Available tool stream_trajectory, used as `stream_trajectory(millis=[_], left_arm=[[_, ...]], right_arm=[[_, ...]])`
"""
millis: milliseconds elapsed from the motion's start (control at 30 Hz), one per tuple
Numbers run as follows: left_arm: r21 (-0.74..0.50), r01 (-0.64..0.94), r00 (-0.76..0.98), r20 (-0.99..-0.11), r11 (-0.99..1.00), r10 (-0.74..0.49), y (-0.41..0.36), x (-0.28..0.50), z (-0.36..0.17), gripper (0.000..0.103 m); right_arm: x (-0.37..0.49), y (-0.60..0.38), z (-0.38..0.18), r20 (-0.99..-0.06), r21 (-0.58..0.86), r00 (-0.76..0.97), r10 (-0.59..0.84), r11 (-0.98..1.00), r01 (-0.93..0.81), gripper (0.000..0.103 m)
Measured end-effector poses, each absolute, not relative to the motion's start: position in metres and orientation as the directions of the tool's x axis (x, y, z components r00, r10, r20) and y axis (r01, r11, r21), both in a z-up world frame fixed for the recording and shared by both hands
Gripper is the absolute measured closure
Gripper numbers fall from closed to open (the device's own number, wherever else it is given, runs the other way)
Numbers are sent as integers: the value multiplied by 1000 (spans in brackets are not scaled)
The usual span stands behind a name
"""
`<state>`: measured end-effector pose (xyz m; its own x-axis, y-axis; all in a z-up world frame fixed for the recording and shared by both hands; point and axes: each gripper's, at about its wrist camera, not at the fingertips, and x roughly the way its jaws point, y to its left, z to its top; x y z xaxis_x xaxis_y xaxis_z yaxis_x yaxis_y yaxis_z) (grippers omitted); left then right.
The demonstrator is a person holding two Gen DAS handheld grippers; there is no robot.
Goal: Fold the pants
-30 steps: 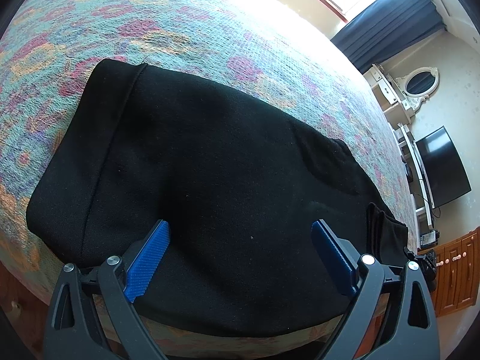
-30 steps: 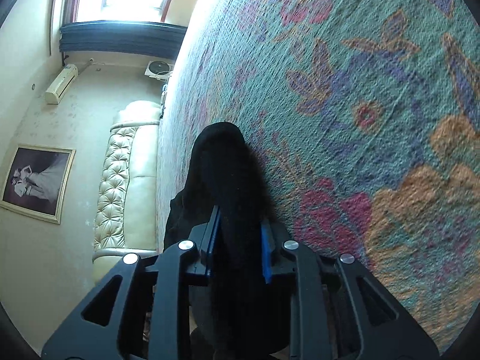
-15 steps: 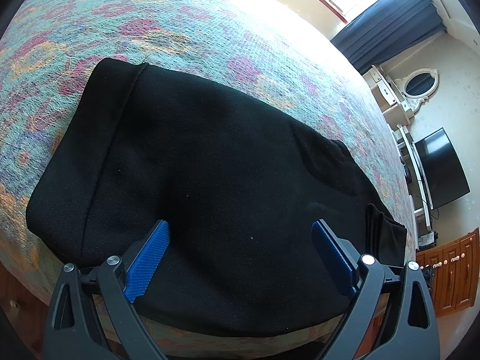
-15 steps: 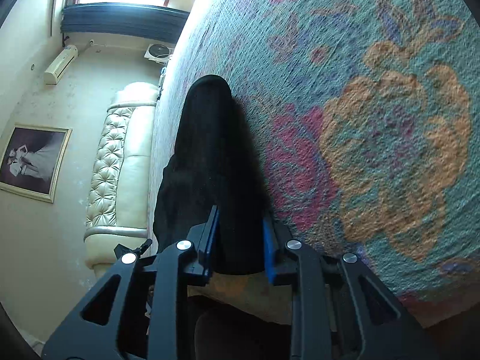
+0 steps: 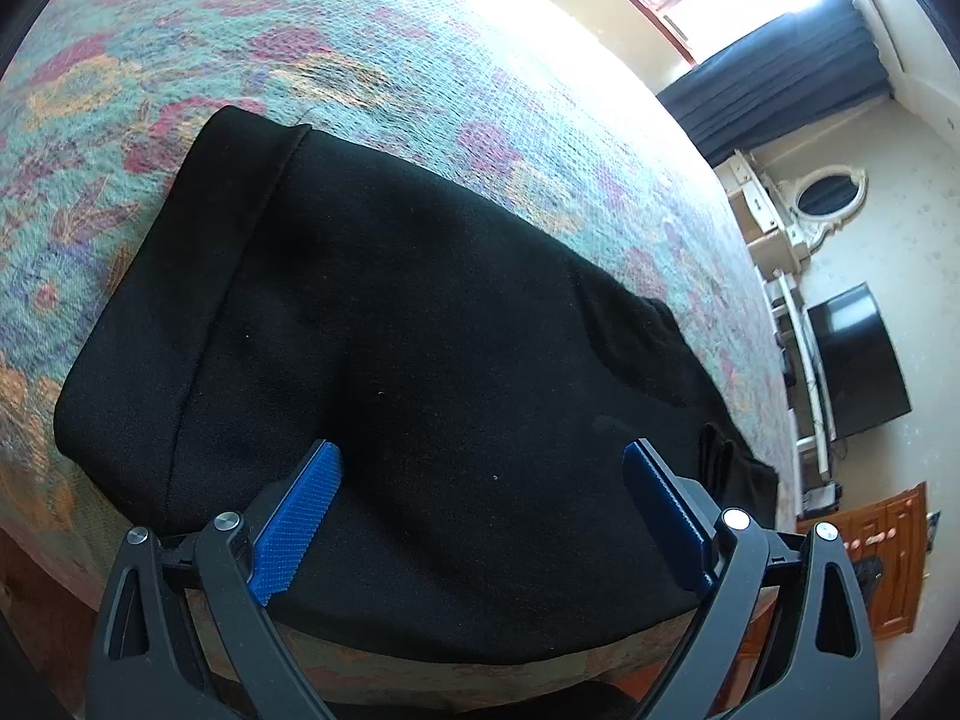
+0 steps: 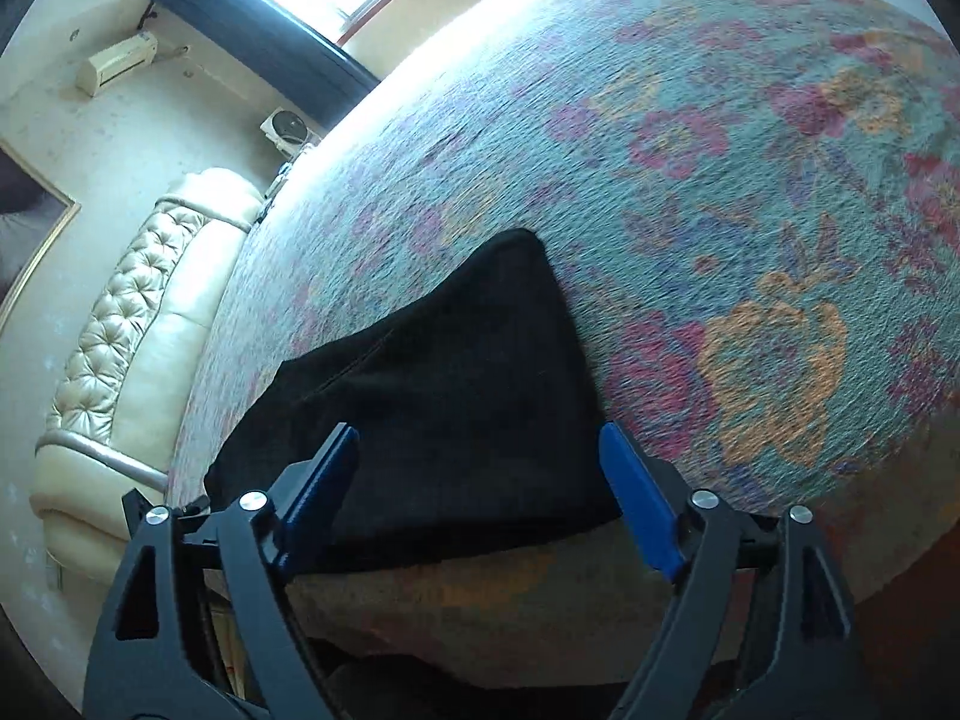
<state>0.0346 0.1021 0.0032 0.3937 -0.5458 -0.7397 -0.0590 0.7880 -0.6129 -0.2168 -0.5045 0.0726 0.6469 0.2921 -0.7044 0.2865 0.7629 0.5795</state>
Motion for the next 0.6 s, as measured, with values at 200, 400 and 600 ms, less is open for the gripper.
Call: stream_trajectory(millis=[200,400,600], left_arm=[[-824,-225,469,-560,520,-683,160,29,-4,9],[-865,-229,557,-493,447,-668,211,26,0,9],[-789,-172,520,-582,590,-626,241,29,-12,9]], right_arm=[[-207,-448,79,-774,433,573,268,885,173,12],[-205,-439,74,-799,399,543,259,904,155,11],[-204,-439,71,-800,420,531,278,893,165,11]])
